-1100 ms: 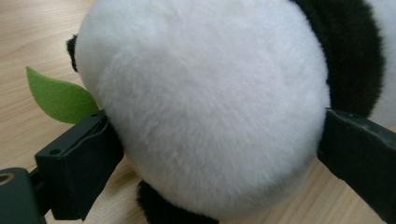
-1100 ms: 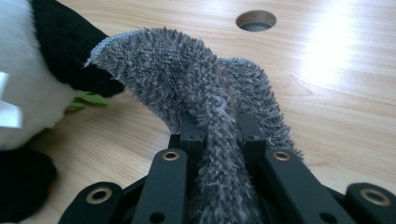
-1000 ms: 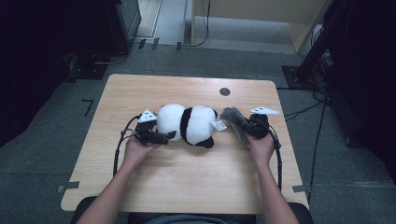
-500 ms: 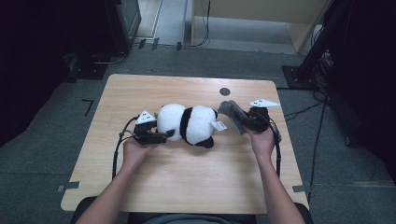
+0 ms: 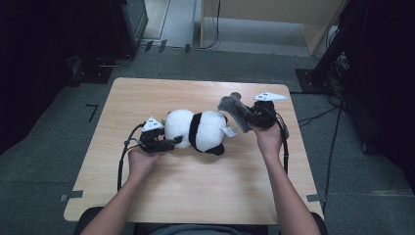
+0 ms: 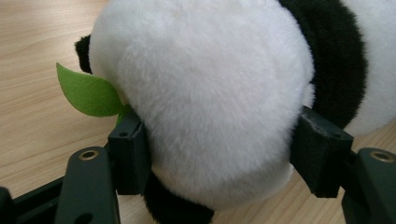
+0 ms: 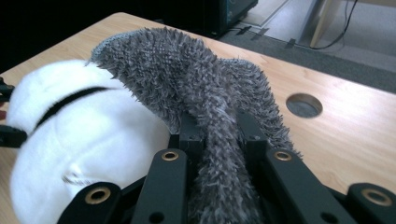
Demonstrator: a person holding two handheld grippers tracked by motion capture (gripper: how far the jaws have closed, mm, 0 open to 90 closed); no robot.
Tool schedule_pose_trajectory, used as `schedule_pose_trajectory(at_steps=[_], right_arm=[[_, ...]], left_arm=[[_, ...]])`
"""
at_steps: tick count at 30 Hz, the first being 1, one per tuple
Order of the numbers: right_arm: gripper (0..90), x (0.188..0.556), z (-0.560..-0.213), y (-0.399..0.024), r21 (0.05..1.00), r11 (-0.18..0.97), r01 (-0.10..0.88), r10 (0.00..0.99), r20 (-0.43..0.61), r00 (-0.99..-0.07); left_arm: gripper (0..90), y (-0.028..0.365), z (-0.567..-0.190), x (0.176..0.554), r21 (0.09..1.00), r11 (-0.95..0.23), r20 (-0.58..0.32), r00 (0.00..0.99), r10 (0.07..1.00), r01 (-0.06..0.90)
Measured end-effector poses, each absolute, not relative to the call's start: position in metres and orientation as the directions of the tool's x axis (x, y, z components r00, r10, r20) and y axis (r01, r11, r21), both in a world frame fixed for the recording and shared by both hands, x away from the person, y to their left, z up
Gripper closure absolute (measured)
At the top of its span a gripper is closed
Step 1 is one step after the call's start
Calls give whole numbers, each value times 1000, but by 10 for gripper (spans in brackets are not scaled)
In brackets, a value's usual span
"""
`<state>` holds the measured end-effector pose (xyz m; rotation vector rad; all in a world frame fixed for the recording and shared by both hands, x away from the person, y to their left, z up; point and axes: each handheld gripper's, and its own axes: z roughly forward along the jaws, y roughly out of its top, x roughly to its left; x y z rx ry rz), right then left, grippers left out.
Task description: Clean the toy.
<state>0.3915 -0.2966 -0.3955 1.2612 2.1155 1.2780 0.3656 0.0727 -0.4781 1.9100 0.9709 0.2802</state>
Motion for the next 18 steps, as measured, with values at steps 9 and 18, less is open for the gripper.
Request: schedule_pose_trajectory(at_steps=[9, 18], right_arm=[[776, 397, -377, -268, 849, 236, 472, 797, 109, -593], [772, 404, -370, -235, 852, 266, 451, 759, 103, -643]], left_arm=[[324, 72, -475, 360, 824, -236, -193, 647, 737, 515], [328, 71, -472, 353, 823, -229, -194, 635, 748, 520]])
